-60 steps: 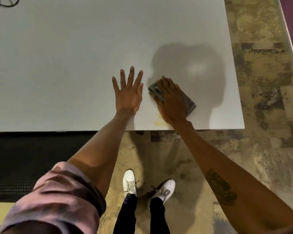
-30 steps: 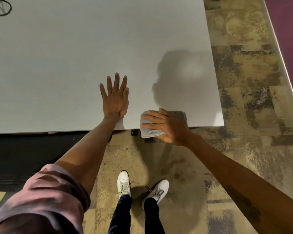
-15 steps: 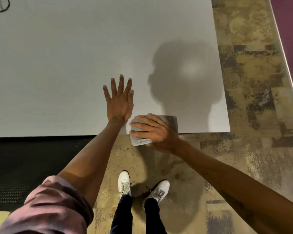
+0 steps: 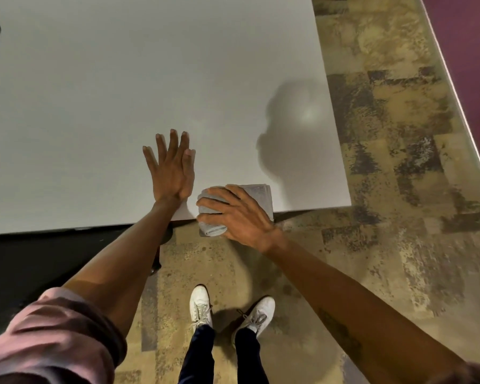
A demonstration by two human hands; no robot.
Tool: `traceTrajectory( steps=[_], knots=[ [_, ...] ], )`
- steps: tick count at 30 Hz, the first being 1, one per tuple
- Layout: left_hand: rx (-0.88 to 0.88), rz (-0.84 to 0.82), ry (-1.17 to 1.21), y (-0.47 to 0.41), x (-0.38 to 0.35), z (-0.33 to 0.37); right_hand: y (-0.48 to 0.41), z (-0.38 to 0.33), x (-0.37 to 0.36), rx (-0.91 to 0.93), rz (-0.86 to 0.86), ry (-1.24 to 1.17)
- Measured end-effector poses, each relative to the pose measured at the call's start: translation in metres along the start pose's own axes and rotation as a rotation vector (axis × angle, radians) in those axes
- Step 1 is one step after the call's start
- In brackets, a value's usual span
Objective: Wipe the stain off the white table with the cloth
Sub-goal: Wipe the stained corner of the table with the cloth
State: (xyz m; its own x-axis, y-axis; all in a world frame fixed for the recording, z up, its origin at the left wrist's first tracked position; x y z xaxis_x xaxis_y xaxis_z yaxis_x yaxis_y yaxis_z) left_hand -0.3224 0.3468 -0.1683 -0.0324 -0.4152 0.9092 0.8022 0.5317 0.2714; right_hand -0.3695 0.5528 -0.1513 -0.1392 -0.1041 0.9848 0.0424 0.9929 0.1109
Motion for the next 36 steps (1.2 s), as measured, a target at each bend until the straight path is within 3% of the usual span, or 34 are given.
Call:
traceTrajectory(
  steps=[10,30,36],
  knots=[
    [-0.010,0.042,-0.126,-0.008,-0.016,0.033,0.086,0.063,0.002,-0.126,-0.109,0.060],
    [-0.070,-0.037,-0.135,-0.021,-0.044,0.120,0.199,0.129,0.012,-0.411,-0.119,-0.083],
    [-0.050,-0.029,-0.104,-0.016,-0.044,0.114,0.235,0.137,0.010,-0.522,0.015,-0.189]
  ],
)
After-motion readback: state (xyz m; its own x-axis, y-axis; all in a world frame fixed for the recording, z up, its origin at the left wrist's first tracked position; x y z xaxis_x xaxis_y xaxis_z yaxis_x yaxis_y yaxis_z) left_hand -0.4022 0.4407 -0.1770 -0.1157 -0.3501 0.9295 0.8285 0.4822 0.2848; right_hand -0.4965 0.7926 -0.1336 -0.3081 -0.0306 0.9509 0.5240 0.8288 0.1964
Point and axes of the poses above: each hand's wrist, its own y-axis away from the middle knuckle, its own x-axis out of the back of the hand, z = x × y, the point moved 1 cm from there along -y, towards the middle knuckle, and after that the axes turned 11 degrees about -z, right-handed, at the moved point
